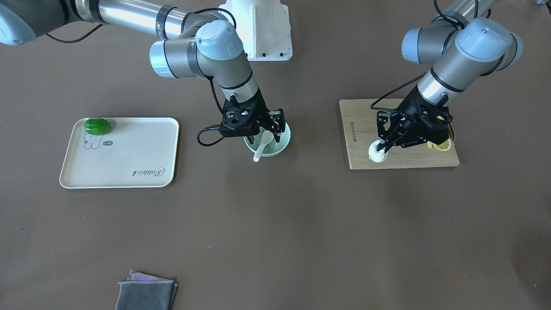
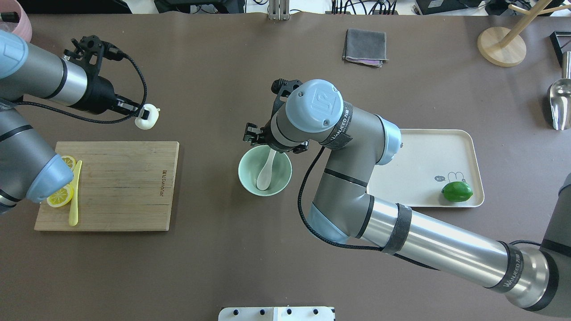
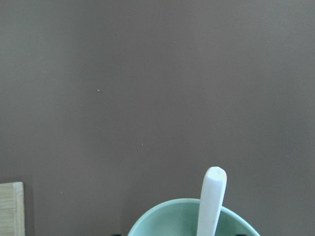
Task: Put spoon and bun in bowl
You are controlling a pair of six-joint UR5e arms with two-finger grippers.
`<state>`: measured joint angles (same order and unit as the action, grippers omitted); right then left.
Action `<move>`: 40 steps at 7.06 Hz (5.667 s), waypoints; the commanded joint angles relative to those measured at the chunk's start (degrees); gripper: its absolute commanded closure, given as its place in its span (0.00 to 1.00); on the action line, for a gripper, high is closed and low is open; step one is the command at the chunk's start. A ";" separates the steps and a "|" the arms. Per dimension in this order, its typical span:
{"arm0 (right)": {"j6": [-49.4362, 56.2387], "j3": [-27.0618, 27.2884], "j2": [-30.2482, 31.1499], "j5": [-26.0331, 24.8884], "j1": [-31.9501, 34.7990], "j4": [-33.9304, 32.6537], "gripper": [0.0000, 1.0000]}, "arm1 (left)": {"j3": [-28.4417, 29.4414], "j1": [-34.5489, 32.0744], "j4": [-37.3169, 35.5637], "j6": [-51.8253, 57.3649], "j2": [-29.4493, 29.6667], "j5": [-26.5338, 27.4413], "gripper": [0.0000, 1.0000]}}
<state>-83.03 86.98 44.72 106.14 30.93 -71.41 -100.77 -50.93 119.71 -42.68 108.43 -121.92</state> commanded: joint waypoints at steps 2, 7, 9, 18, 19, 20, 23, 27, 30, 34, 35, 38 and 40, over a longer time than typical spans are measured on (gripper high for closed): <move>5.90 6.96 1.50 9.50 8.42 -12.48 0.00 | 0.31 6.07 0.09 -12.56 7.64 0.18 1.00; 27.71 15.41 13.10 11.19 15.55 -19.21 0.00 | 3.45 19.71 0.96 -22.60 14.50 9.12 1.00; 30.80 15.93 15.29 11.10 16.27 -18.68 0.00 | 5.67 20.61 1.05 -24.82 16.72 9.86 1.00; 46.60 27.19 38.74 18.38 31.25 -18.68 0.00 | -6.57 7.03 -23.25 -6.91 14.36 11.62 0.02; 52.64 26.41 41.99 20.57 36.87 -18.68 0.00 | -9.85 3.07 -30.60 -1.93 14.18 12.05 0.02; 62.62 24.66 44.98 23.55 42.75 -18.68 0.00 | -11.10 -1.67 -30.85 0.04 10.09 10.92 0.02; 91.88 11.60 48.09 26.92 55.26 -18.68 0.00 | -5.17 -24.94 -30.77 27.46 -1.25 -5.76 0.02; 87.37 6.44 47.30 29.12 62.59 -19.56 0.00 | 3.73 -35.12 -27.51 35.04 -8.75 -5.26 0.02; 82.01 7.67 47.04 29.56 61.37 -19.47 0.00 | 2.25 -35.29 -26.89 34.25 -14.99 -6.74 0.02; 77.41 8.91 46.86 29.74 58.28 -19.03 0.00 | 1.10 -35.29 -26.28 26.95 -18.33 -6.84 0.02; 76.53 8.91 46.86 29.74 58.02 -19.03 0.00 | 1.45 -35.29 -26.28 26.95 -19.30 -6.84 0.02; 76.52 8.91 46.51 29.74 57.40 -19.03 0.00 | 0.84 -35.56 -26.28 26.95 -21.07 -6.84 0.02; 76.52 8.91 46.51 29.65 57.40 -18.94 0.00 | 0.75 -35.56 -26.28 26.95 -20.98 -6.84 0.02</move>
